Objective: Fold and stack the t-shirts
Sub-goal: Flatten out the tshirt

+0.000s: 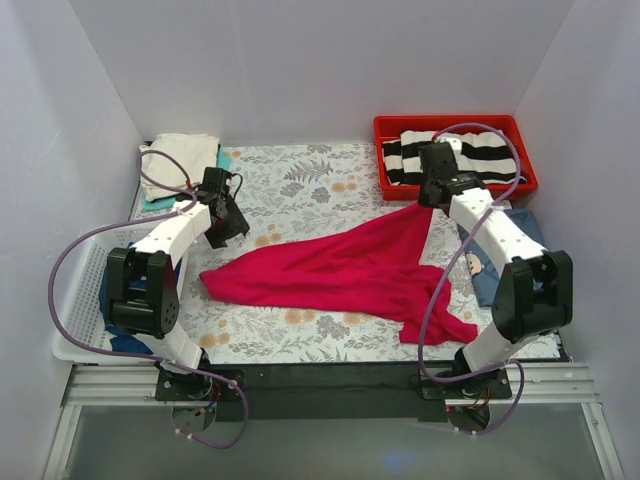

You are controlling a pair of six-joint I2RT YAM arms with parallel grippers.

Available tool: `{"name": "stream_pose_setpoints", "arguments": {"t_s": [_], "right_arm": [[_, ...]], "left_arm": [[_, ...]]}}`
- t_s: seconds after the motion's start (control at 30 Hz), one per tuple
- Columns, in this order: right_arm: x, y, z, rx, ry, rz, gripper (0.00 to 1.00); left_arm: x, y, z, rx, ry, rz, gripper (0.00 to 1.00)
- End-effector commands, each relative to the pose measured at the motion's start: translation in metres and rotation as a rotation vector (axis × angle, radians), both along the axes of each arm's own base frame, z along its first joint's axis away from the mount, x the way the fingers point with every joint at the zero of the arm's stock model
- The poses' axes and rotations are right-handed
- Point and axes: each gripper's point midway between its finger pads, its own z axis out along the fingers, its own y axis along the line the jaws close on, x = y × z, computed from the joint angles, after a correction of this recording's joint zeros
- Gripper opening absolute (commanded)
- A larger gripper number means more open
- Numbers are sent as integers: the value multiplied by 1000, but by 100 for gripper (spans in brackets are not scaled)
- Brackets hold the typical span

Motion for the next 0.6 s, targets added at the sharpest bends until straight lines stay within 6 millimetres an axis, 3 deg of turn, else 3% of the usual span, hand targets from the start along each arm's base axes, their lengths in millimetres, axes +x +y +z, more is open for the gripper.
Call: {"name": "stream_pose_setpoints", "arguments": {"t_s": [0.0, 0.03, 0.13, 0.2, 0.27, 0.4, 0.5, 0.57], "right_arm": [[5, -43, 61, -71, -142, -161, 1], [4, -51, 75, -75, -178, -193, 1], [0, -65, 92, -71, -220, -235, 1], [-2, -68, 93, -60, -219, -234, 1], [-6, -63, 83, -40, -193, -208, 1], [-15, -54, 57, 5, -135, -185, 1], [-21, -51, 43, 26, -103, -178, 1], [-24, -51, 39, 25, -95, -183, 1]], "left_arm": [[19, -8, 30, -33, -96, -33, 53], [20, -9, 29, -39, -91, -37, 53], [22, -12, 20, -50, -66, -42, 53], [27, -19, 9, -73, -48, -56, 53], [31, -29, -12, -116, 0, -76, 53], [48, -35, -35, -138, 31, -55, 52], [57, -46, -40, -184, 31, -74, 51], [58, -47, -40, -186, 38, -83, 45]]}}
